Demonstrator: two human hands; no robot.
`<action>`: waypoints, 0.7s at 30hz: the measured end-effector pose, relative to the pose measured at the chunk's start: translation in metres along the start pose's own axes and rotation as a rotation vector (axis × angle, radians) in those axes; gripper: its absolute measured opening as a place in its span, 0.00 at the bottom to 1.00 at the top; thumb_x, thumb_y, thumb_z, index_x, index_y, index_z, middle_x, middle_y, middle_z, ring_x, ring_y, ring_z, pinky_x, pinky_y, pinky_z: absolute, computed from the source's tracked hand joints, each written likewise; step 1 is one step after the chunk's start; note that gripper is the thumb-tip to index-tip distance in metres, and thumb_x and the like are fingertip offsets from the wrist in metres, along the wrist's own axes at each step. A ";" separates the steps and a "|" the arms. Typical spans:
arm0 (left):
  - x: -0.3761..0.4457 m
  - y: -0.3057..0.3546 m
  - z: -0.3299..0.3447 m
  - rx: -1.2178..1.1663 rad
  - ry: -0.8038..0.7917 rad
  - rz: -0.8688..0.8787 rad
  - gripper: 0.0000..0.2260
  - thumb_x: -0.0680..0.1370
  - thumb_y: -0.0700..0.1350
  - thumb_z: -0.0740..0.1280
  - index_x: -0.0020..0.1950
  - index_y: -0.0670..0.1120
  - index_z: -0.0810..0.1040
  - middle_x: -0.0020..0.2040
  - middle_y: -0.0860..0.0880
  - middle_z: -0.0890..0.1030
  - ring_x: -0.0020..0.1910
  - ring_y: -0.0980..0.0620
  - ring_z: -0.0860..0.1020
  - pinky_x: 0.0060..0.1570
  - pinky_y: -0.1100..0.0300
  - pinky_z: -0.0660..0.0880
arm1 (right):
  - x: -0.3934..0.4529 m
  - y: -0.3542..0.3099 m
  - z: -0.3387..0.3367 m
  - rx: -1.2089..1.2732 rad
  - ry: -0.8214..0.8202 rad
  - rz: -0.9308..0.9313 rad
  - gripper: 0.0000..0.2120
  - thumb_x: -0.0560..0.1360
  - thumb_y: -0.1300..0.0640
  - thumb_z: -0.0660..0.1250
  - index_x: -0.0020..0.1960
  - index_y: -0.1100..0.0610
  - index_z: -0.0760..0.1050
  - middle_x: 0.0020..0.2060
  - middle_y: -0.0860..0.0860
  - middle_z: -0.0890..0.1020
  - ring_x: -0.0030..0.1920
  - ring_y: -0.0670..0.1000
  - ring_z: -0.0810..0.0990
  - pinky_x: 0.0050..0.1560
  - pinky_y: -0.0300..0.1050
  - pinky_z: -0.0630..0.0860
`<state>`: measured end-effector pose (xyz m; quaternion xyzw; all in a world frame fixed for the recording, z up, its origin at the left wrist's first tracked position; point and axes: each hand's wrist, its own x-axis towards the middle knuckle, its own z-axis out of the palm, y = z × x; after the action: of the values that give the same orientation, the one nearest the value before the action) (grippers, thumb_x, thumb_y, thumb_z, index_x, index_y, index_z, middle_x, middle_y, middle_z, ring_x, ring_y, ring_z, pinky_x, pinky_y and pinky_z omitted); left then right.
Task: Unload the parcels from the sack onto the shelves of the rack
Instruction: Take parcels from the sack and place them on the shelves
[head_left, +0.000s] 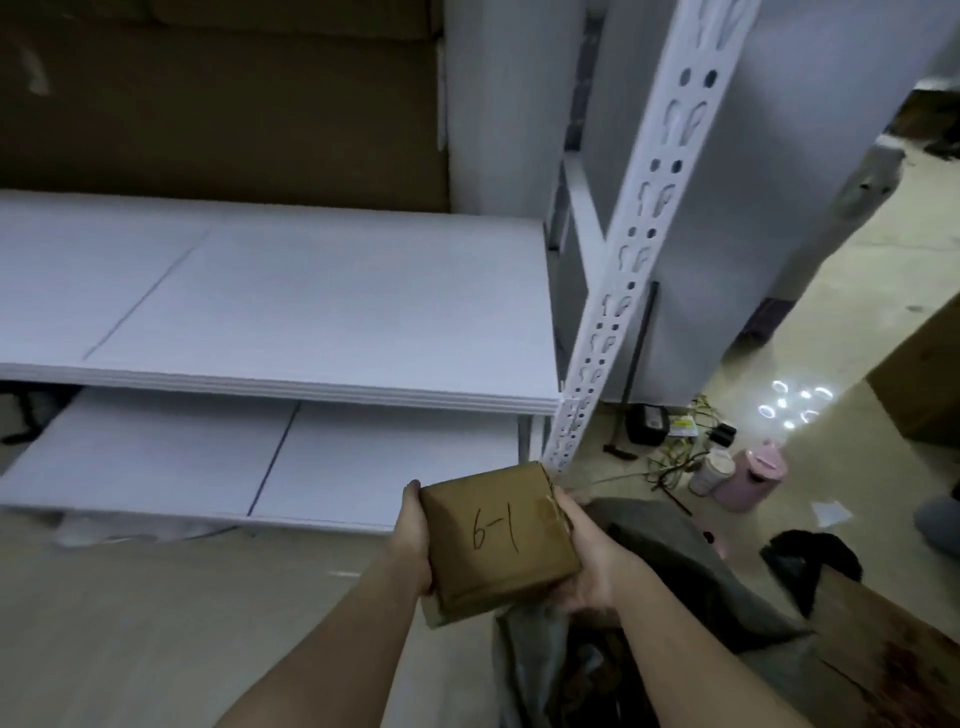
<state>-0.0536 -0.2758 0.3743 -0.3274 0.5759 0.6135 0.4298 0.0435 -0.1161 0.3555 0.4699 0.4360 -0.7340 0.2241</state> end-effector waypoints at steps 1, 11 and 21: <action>0.001 0.004 -0.019 -0.023 -0.004 0.008 0.29 0.78 0.67 0.52 0.47 0.41 0.75 0.42 0.41 0.79 0.40 0.41 0.75 0.47 0.48 0.71 | 0.002 -0.001 0.018 -0.047 0.014 -0.023 0.54 0.54 0.22 0.67 0.70 0.55 0.70 0.64 0.60 0.76 0.68 0.64 0.69 0.68 0.66 0.63; -0.062 0.049 -0.250 -0.162 0.012 0.239 0.33 0.76 0.70 0.51 0.52 0.41 0.77 0.46 0.40 0.80 0.44 0.41 0.78 0.45 0.48 0.74 | -0.015 0.040 0.256 -0.202 -0.134 -0.281 0.34 0.72 0.27 0.56 0.62 0.52 0.78 0.51 0.54 0.85 0.54 0.55 0.81 0.57 0.50 0.76; -0.179 0.105 -0.413 -0.233 0.046 0.618 0.24 0.80 0.63 0.51 0.47 0.45 0.76 0.41 0.43 0.79 0.38 0.46 0.78 0.36 0.55 0.73 | -0.102 0.051 0.460 -0.399 -0.158 -0.614 0.26 0.75 0.28 0.50 0.51 0.45 0.76 0.48 0.48 0.82 0.51 0.50 0.78 0.54 0.48 0.69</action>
<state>-0.1128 -0.7076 0.5291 -0.1981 0.5834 0.7691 0.1699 -0.0992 -0.5419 0.5060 0.2063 0.6725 -0.7016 0.1136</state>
